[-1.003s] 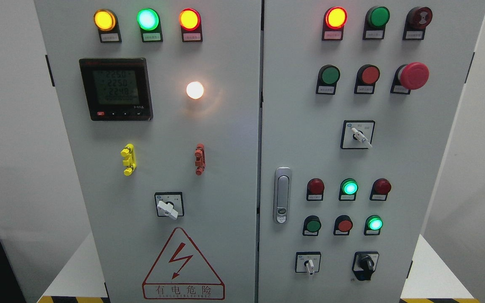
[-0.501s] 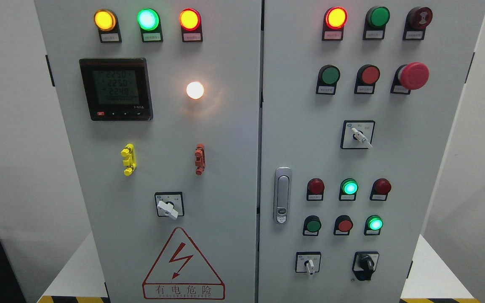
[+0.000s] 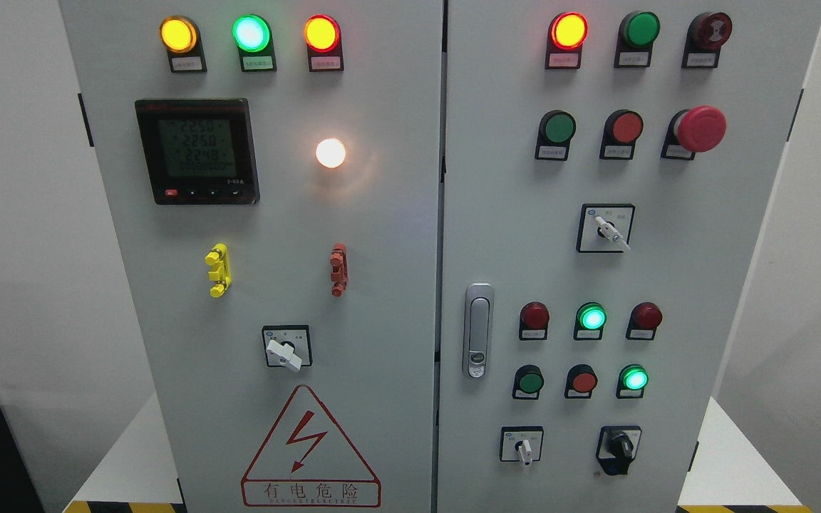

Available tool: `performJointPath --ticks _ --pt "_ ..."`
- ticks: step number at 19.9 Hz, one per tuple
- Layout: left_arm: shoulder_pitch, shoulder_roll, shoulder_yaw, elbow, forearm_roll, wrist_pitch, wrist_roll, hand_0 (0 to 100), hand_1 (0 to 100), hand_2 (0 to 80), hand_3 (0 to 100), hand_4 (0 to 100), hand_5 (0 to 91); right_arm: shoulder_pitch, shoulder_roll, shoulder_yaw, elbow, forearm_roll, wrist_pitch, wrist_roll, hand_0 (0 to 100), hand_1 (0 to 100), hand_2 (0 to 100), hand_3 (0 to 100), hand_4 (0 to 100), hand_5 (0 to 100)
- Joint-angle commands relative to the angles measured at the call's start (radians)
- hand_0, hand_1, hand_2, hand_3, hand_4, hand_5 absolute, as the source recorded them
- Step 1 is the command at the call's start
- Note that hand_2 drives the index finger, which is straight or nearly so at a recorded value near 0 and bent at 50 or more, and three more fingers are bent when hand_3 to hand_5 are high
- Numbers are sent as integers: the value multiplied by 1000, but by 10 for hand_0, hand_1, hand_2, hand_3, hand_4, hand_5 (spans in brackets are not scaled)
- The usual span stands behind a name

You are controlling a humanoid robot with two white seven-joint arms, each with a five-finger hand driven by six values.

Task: Turn on light switch 1

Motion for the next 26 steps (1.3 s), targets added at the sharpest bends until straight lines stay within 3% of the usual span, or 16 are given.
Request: performJointPath --ticks 1,4,7,11,26 --pt "-40 -15 1 394 -2 85 0 140 30 0 0 0 0 0 0 0 0 0 0 -1 0 0 0 0 0 0" --pt "-61 -27 -1 398 -5 92 12 144 0 0 0 0 0 0 0 0 0 0 0 -1 0 0 0 0 0 0" --pt "-67 -30 -86 418 -4 92 14 156 0 0 0 0 0 0 0 0 0 0 0 -1 0 0 0 0 0 0" --pt "-78 -49 -110 418 5 90 64 172 0 0 0 0 0 0 -1 0 0 0 0 -1 0 0 0 0 0 0" --pt "-119 -38 -110 461 9 89 46 194 0 0 0 0 0 0 0 0 0 0 0 -1 0 0 0 0 0 0"
